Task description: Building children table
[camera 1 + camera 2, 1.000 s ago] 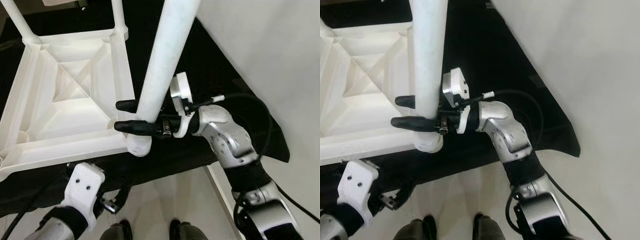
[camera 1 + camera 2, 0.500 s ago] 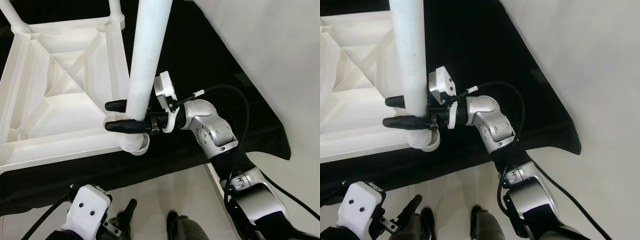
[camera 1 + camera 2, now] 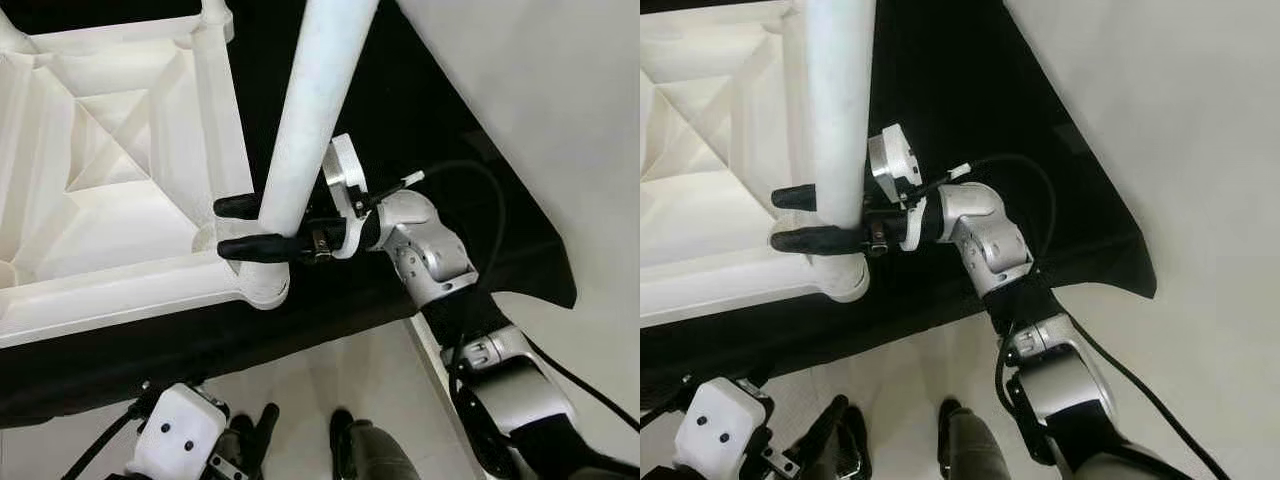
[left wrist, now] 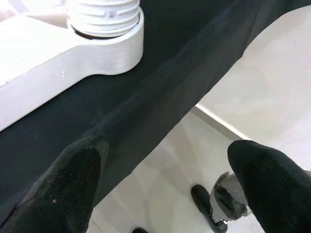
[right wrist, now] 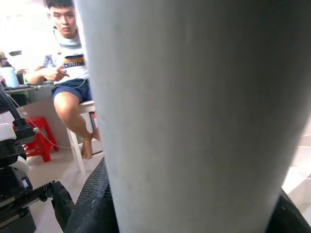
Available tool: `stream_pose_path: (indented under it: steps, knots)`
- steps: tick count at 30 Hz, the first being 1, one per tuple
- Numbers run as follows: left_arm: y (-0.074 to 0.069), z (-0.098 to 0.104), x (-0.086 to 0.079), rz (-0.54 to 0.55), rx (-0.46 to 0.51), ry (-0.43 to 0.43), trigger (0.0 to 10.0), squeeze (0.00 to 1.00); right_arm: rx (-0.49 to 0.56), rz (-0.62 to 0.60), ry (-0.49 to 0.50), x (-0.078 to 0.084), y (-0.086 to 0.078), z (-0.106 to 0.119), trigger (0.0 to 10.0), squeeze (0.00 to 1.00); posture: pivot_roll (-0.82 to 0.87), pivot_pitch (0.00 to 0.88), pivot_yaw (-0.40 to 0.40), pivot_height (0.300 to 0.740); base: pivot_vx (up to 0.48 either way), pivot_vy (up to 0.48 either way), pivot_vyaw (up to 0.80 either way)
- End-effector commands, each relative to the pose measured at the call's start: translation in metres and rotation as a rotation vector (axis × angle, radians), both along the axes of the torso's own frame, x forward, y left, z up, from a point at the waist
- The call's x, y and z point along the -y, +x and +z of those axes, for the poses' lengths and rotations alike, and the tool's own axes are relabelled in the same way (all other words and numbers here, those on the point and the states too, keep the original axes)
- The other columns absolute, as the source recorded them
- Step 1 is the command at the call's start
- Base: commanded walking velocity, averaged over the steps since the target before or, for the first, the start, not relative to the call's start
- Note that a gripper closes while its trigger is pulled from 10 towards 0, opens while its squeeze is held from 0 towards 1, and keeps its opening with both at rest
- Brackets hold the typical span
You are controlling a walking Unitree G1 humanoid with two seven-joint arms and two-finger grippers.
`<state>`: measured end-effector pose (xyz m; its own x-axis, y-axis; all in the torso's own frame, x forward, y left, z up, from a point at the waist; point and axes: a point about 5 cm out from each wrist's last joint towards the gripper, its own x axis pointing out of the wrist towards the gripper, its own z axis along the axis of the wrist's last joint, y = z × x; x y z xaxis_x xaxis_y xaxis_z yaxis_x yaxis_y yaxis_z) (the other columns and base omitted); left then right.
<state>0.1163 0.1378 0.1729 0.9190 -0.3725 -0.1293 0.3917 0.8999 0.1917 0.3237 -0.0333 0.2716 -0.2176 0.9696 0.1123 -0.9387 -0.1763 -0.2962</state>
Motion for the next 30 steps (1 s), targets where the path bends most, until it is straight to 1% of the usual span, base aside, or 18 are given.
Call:
stream_pose_path:
  steps: [1, 3, 4, 6, 7, 8, 10, 11, 13, 14, 17, 18, 21, 24, 26, 27, 28, 30]
  knots:
    - [-0.004, -0.001, 0.001, -0.012, -0.014, 0.011, 10.0, 0.0, -0.064, -0.014, -0.083, 0.001, 0.003, -0.023, 10.0, 0.0, -0.03, 0.412, -0.073, 0.74, 0.0, 0.0, 0.0]
    - [-0.005, -0.001, 0.001, -0.013, -0.01, 0.018, 10.0, 0.0, -0.02, 0.014, -0.122, 0.004, 0.003, -0.02, 10.0, 0.0, -0.03, 0.41, -0.072, 0.74, 0.0, 0.0, 0.0]
    - [-0.006, -0.001, 0.001, -0.012, -0.008, 0.02, 10.0, 0.0, 0.003, 0.048, -0.152, 0.006, 0.002, -0.018, 10.0, 0.0, -0.03, 0.41, -0.072, 0.74, 0.0, 0.0, 0.0]
    - [-0.006, -0.001, 0.001, -0.012, -0.008, 0.02, 10.0, 0.0, 0.003, 0.048, -0.152, 0.006, 0.002, -0.018, 10.0, 0.0, -0.03, 0.41, -0.072, 0.74, 0.0, 0.0, 0.0]
    - [-0.006, -0.001, 0.001, -0.012, -0.006, 0.022, 10.0, 0.0, 0.021, 0.089, -0.185, 0.007, -0.001, -0.017, 10.0, 0.0, -0.03, 0.408, -0.07, 0.74, 0.0, 0.0, 0.0]
    - [-0.006, -0.001, 0.001, -0.012, -0.006, 0.022, 10.0, 0.0, 0.021, 0.089, -0.185, 0.007, -0.001, -0.017, 10.0, 0.0, -0.03, 0.408, -0.07, 0.74, 0.0, 0.0, 0.0]
    - [-0.005, -0.001, 0.001, -0.013, -0.001, 0.026, 10.0, 0.0, 0.096, 0.18, -0.298, 0.008, -0.007, -0.016, 10.0, 0.0, -0.03, 0.406, -0.07, 0.74, 0.0, 0.0, 0.0]
    - [-0.005, -0.001, 0.001, -0.013, -0.001, 0.026, 10.0, 0.0, 0.096, 0.18, -0.298, 0.008, -0.007, -0.016, 10.0, 0.0, -0.03, 0.406, -0.07, 0.74, 0.0, 0.0, 0.0]
    - [-0.004, -0.001, 0.001, -0.014, 0.003, 0.029, 10.0, 0.0, 0.149, 0.233, -0.399, 0.008, -0.012, -0.016, 10.0, 0.0, -0.03, 0.404, -0.072, 0.74, 0.0, 0.0, 0.0]
    - [-0.004, -0.001, 0.001, -0.014, 0.003, 0.029, 10.0, 0.0, 0.149, 0.233, -0.399, 0.008, -0.012, -0.016, 10.0, 0.0, -0.03, 0.404, -0.072, 0.74, 0.0, 0.0, 0.0]
    - [-0.004, 0.0, 0.001, -0.012, 0.008, 0.032, 10.0, 0.0, 0.161, 0.253, -0.448, 0.008, -0.013, -0.016, 10.0, 0.0, -0.03, 0.404, -0.075, 0.74, 0.0, 0.0, 0.0]
    - [-0.004, 0.0, 0.001, -0.012, 0.008, 0.032, 10.0, 0.0, 0.161, 0.253, -0.448, 0.008, -0.013, -0.016, 10.0, 0.0, -0.03, 0.404, -0.075, 0.74, 0.0, 0.0, 0.0]
    - [-0.003, 0.0, 0.002, -0.008, 0.013, 0.033, 10.0, 0.0, 0.174, 0.258, -0.49, 0.008, -0.011, -0.016, 10.0, 0.0, -0.03, 0.401, -0.081, 0.74, 0.0, 0.0, 0.0]
    - [-0.003, 0.0, 0.002, -0.008, 0.013, 0.033, 10.0, 0.0, 0.174, 0.258, -0.49, 0.008, -0.011, -0.016, 10.0, 0.0, -0.03, 0.401, -0.081, 0.74, 0.0, 0.0, 0.0]
    - [-0.003, 0.0, 0.002, -0.001, 0.02, 0.034, 10.0, 0.0, 0.205, 0.27, -0.554, 0.009, -0.01, -0.014, 10.0, 0.0, -0.04, 0.399, -0.085, 0.74, 0.0, 0.0, 0.0]
    - [-0.003, 0.0, 0.002, -0.001, 0.02, 0.034, 10.0, 0.0, 0.205, 0.27, -0.554, 0.009, -0.01, -0.014, 10.0, 0.0, -0.04, 0.399, -0.085, 0.74, 0.0, 0.0, 0.0]
    - [-0.003, 0.001, 0.002, 0.001, 0.022, 0.034, 10.0, 0.0, 0.216, 0.285, -0.593, 0.012, -0.012, -0.014, 10.0, 0.0, -0.04, 0.4, -0.086, 0.74, 0.0, 0.0, 0.0]
    - [-0.003, 0.001, 0.002, 0.001, 0.022, 0.034, 10.0, 0.0, 0.216, 0.285, -0.593, 0.012, -0.012, -0.014, 10.0, 0.0, -0.04, 0.4, -0.086, 0.74, 0.0, 0.0, 0.0]
